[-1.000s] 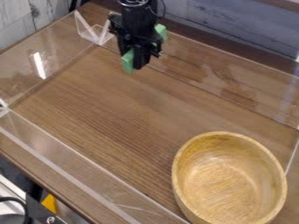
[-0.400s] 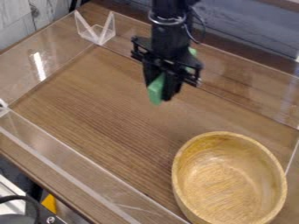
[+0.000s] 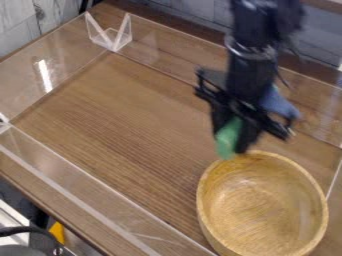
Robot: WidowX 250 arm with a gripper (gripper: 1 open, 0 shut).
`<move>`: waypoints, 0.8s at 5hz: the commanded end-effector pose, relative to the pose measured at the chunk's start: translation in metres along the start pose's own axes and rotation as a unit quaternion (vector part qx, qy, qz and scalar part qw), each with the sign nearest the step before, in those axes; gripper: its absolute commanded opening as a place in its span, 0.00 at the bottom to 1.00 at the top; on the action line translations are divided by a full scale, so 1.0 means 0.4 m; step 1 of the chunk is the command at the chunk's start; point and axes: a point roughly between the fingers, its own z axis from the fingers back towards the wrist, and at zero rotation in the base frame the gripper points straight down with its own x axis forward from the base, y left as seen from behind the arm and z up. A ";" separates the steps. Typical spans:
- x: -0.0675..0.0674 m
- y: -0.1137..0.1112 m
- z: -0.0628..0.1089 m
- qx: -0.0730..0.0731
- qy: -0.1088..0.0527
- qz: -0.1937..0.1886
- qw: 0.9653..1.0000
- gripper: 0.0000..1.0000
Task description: Put the green block in the brown bowl
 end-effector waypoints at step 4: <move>-0.053 -0.119 0.027 -0.024 -0.030 -0.034 0.999 0.00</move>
